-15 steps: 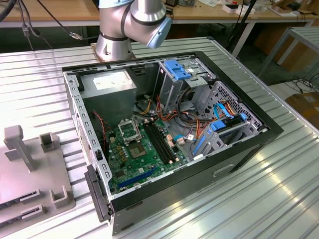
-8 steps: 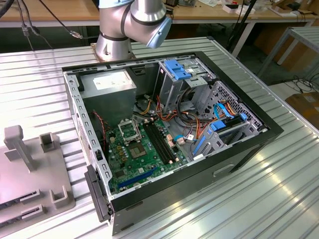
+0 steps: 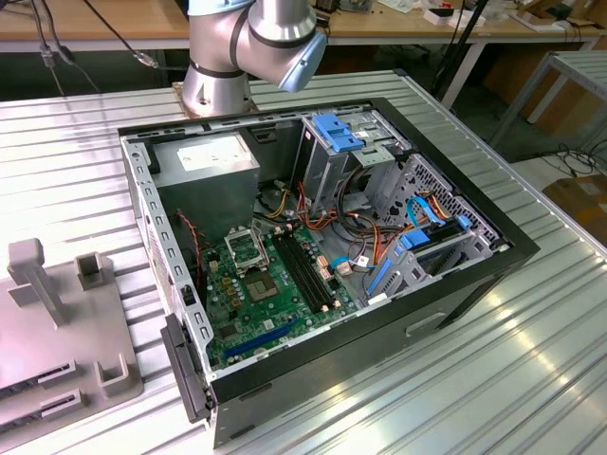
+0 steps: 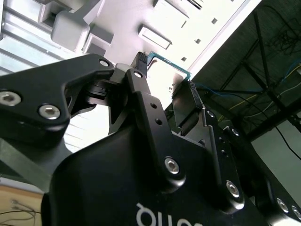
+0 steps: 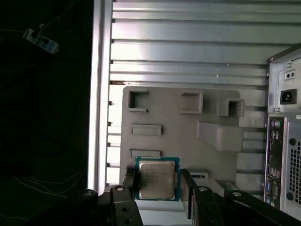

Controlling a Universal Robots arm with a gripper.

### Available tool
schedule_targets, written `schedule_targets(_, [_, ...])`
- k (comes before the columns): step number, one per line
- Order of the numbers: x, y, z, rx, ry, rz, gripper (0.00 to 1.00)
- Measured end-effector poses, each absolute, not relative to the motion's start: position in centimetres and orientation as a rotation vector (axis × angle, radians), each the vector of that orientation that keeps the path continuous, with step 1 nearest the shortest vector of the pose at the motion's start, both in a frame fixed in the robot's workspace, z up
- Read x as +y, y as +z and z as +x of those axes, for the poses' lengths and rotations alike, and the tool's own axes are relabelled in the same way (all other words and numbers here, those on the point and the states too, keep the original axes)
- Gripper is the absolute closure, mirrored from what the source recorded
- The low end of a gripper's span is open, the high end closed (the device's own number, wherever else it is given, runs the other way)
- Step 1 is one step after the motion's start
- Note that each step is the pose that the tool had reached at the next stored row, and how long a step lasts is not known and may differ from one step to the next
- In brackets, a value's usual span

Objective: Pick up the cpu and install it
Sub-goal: 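Pick up the cpu and move it towards the insertion slot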

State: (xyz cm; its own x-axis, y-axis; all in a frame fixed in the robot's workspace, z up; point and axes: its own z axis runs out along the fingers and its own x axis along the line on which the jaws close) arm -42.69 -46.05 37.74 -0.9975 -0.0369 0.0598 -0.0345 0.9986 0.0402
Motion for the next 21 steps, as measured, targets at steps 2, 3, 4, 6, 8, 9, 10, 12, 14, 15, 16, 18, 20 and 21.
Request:
schedule_targets(2, [-46.0,38.1,-42.7,-3.08,-0.06,0.055,0.53])
schedule_targets(3, [-46.0,38.3,-42.7,-3.08,-0.06,0.055,0.53])
schedule_targets(4, [-46.0,38.5,-42.7,-3.08,-0.06,0.055,0.53])
schedule_targets(6, [-46.1,38.9,-42.7,-3.08,-0.06,0.055,0.53])
schedule_targets(8, [-46.0,39.1,-42.7,-3.08,-0.06,0.055,0.53])
schedule_targets(9, [-46.0,39.2,-42.7,-3.08,-0.06,0.055,0.53])
schedule_targets(10, [-46.1,39.3,-42.7,-3.08,-0.06,0.055,0.53])
schedule_targets(12, [-46.1,39.5,-42.7,-3.08,-0.06,0.055,0.53])
schedule_targets(14, [-46.0,39.7,-42.7,-3.08,-0.06,0.055,0.53])
schedule_targets(15, [-46.0,39.8,-42.7,-3.08,-0.06,0.055,0.53])
schedule_targets(16, [-46.0,40.0,-42.7,-3.08,-0.06,0.055,0.53])
schedule_targets(18, [-46.0,40.0,-42.6,-3.08,-0.06,0.055,0.53])
schedule_targets(20, [-46.1,40.0,-42.6,-3.08,-0.06,0.055,0.53])
schedule_targets(21, [-46.1,40.0,-42.5,-3.079,-0.06,0.055,0.53])
